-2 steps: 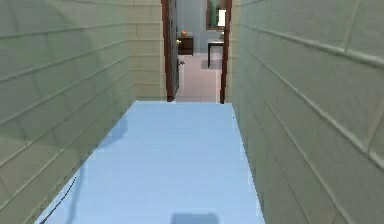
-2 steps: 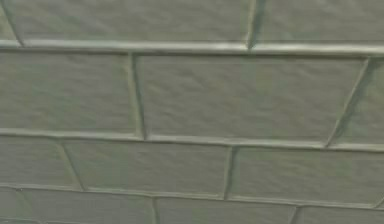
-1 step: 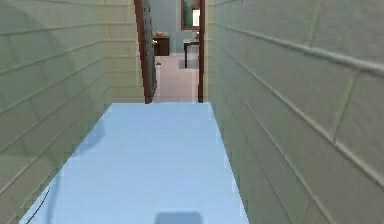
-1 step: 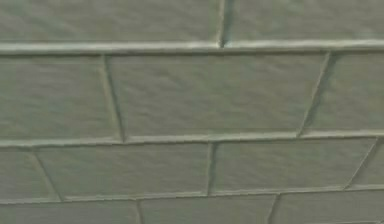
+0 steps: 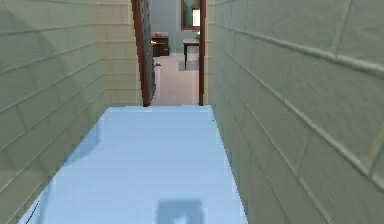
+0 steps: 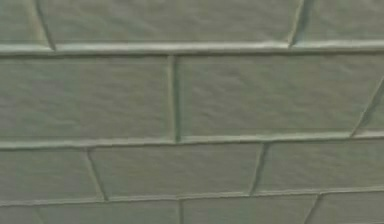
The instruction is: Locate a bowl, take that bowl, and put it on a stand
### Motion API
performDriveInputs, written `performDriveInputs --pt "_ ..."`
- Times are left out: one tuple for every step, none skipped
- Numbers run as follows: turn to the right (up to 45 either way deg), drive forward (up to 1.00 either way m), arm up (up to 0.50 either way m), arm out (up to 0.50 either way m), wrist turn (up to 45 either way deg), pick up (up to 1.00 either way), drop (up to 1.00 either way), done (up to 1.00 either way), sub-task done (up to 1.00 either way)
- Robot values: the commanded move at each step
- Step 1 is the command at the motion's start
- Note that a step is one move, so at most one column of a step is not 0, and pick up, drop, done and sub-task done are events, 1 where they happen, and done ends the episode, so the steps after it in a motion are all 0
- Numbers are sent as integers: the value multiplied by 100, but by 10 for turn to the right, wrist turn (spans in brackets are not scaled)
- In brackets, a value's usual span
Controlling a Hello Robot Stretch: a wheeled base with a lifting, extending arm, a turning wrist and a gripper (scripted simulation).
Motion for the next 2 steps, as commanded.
performDriveInputs --pt "-30 0 0 0 0 0 0 0 0" --pt "0 100 0 0 0 0 0 0 0"
